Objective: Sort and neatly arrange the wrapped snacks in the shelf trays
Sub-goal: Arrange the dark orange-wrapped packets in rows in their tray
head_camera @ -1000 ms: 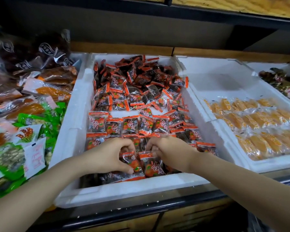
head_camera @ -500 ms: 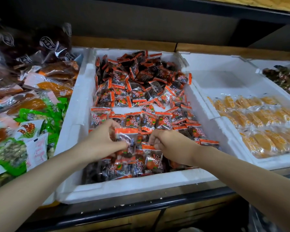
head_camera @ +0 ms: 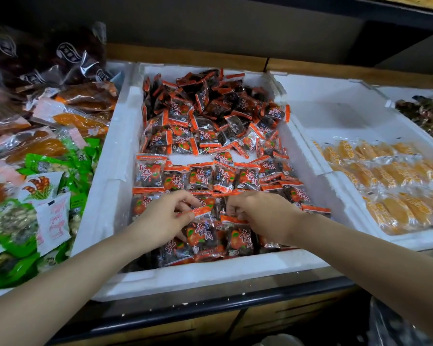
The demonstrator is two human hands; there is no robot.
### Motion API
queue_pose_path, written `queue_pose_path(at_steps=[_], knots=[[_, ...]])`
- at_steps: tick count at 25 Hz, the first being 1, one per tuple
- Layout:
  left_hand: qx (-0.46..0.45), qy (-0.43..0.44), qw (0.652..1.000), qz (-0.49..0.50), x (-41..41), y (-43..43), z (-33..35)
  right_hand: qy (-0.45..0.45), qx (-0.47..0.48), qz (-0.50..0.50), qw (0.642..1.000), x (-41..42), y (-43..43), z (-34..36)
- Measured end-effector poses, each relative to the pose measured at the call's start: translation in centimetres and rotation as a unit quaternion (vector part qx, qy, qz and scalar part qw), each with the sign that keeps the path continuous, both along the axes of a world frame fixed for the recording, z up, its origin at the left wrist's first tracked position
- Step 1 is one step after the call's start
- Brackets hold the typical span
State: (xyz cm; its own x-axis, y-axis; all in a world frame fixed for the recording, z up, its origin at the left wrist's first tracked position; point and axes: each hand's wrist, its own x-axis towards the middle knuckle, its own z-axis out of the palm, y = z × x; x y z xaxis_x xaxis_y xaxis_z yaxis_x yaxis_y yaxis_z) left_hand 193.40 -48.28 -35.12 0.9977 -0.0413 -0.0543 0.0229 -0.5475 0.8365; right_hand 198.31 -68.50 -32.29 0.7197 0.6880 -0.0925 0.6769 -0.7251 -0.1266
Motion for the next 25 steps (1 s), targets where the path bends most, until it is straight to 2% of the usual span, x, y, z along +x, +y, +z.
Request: queue_pose_path(at_steps=[2, 3, 6, 10, 12, 14, 17, 22, 25], knots=[[0.146, -0.056, 0.985, -0.069, -0.2, 0.0, 0.0, -0.004, -0.005, 0.005, 1.0, 0.1, -0.1, -0.2], [0.182, -0.063, 0.976, -0.102, -0.3, 0.0, 0.1, -0.001, -0.006, 0.007, 1.0, 0.1, -0.2, -0.3], [0.196, -0.042, 0.968, -0.15, -0.3, 0.2, 0.2, 0.003, -0.004, 0.012, 1.0, 0.0, 0.1, -0.2], [0.273, -0.066, 0.942, -0.183, 0.1, 0.4, 0.3, -0.011, -0.012, 0.034, 0.999, 0.0, -0.1, 0.4], [0.264, -0.106, 0.945, -0.16, 1.4, 0.6, 0.8, -0.004, 0.051, 0.014, 0.999, 1.4, -0.4, 1.1], [0.213, -0.142, 0.961, -0.103, 4.0, 0.5, 1.6, -0.021, 0.12, -0.033, 0.992, 4.3, -0.8, 1.8], [0.19, -0.162, 0.967, -0.052, 9.9, -0.5, 2.2, -0.084, 0.118, -0.099, 0.985, 10.5, -1.0, 2.1], [0.259, -0.085, 0.96, -0.062, 17.7, -2.5, 1.3, -0.097, 0.109, -0.163, 0.976, 17.5, -0.1, 0.6], [0.336, -0.044, 0.939, -0.06, 19.7, -3.2, 0.9, -0.09, 0.105, -0.203, 0.969, 19.0, 0.6, -0.3]])
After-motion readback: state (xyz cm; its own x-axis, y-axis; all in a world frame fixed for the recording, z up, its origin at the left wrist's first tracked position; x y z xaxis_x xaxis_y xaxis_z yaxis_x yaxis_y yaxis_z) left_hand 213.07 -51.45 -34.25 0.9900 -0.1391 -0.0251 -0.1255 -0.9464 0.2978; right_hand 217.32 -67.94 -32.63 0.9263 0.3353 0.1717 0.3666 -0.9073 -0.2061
